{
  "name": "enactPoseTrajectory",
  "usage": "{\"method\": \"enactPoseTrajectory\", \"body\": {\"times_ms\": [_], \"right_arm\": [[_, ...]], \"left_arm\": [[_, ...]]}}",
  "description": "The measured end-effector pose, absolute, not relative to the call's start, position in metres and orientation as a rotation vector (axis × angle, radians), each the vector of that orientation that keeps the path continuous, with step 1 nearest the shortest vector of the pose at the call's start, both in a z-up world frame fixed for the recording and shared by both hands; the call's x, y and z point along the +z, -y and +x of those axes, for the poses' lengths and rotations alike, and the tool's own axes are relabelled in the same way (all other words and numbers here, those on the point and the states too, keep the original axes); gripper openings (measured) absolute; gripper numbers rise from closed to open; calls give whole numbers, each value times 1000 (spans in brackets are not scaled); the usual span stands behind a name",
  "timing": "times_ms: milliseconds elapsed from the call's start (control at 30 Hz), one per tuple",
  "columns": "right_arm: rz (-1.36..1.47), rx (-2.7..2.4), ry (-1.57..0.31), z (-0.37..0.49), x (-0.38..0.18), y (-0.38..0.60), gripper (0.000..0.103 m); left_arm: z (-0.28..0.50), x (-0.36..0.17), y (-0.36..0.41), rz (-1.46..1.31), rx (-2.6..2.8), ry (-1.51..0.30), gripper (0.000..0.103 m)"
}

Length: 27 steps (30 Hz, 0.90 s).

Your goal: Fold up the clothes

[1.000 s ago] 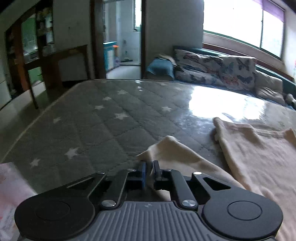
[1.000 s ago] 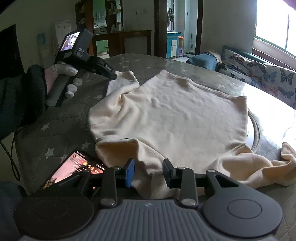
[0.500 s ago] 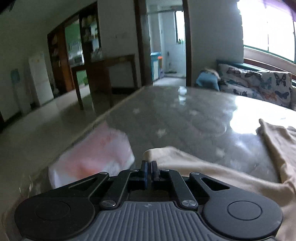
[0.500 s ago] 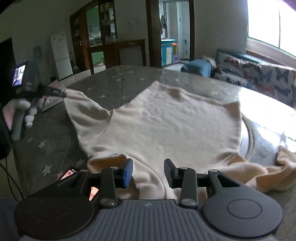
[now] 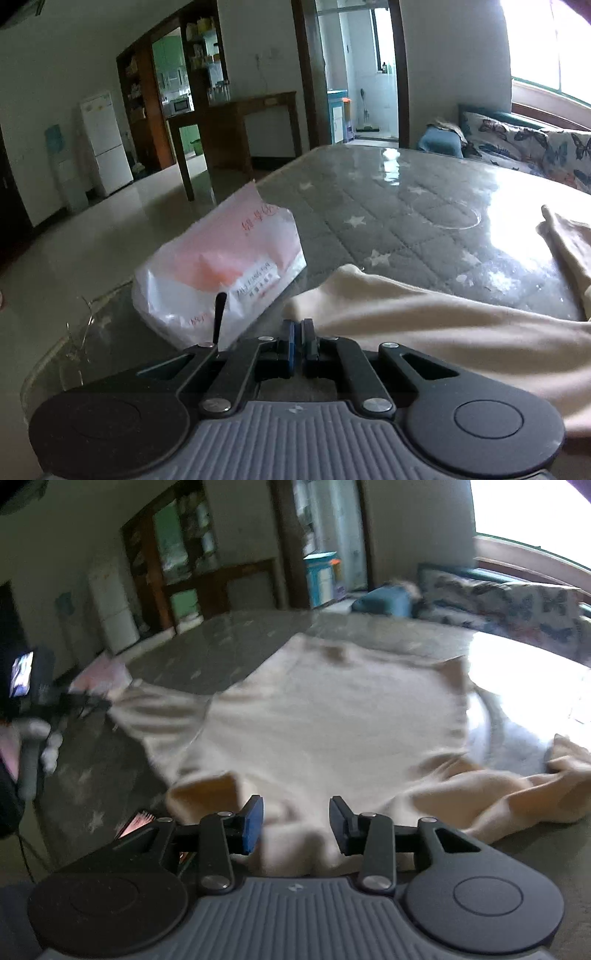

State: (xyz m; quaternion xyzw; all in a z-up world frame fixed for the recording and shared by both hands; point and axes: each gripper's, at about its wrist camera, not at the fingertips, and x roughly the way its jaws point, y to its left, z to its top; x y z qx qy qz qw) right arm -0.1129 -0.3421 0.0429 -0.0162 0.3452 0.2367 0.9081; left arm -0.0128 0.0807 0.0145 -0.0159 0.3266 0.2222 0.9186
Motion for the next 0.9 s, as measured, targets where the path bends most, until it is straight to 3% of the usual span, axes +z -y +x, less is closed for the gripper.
{"method": "enactPoseTrajectory", "body": {"times_ms": [300,700,767,800,900], "right_arm": [[-65,66,-609,-72,65,431,39],[-65,-33,-802,16,24,461,36],[-53,-43,-803,17,19,464,24],[-53,-52,-801,17,19,465,8],[-36,-79,-757,5,25,473,4]], "left_arm": [[-16,14,-82,-29,447,-682,7],[-17,14,-84,-42,447,-683,7],[-17,14,-85,-43,447,-682,7],[-17,14,-85,-43,447,-682,7],[-17,14,-85,-48,446,-681,7]]}}
